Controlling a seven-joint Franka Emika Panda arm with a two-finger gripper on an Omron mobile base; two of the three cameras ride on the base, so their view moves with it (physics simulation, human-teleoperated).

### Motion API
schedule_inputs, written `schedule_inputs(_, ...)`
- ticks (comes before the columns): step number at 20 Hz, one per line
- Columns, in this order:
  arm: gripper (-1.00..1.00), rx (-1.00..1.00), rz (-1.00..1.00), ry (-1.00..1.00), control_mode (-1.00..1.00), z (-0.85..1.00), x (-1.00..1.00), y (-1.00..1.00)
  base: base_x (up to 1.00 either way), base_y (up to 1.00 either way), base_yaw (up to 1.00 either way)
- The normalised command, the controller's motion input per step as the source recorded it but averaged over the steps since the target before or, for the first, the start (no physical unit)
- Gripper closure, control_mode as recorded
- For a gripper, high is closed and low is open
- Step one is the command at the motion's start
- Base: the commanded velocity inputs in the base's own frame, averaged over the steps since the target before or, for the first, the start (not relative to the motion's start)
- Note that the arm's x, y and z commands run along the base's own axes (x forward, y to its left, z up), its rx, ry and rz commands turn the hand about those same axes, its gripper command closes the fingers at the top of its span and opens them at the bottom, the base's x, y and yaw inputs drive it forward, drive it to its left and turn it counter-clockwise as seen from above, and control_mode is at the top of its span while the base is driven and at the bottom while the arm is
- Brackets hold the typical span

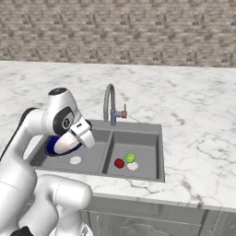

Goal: Dump the kiwi and tomato from the bowl so the bowl can be washed. Place the bowl in the sink after clearing the leftovers.

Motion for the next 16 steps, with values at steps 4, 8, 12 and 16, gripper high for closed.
schedule_inputs(4,1.00,0.00,0.00,0.03,-1.00,-0.15,0.50,0.90,0.00,0.00,0.00)
schedule_inputs(8,1.00,-0.07,-0.09,0.12,-1.00,-0.42,0.42,0.83,0.00,0.00,0.00)
schedule_inputs(12,1.00,-0.02,-0.23,0.27,-1.00,-0.88,0.10,0.19,0.00,0.00,0.00)
schedule_inputs(16,1.00,0.00,-0.20,0.08,-1.00,-0.40,0.15,-0.02,0.00,0.00,0.00)
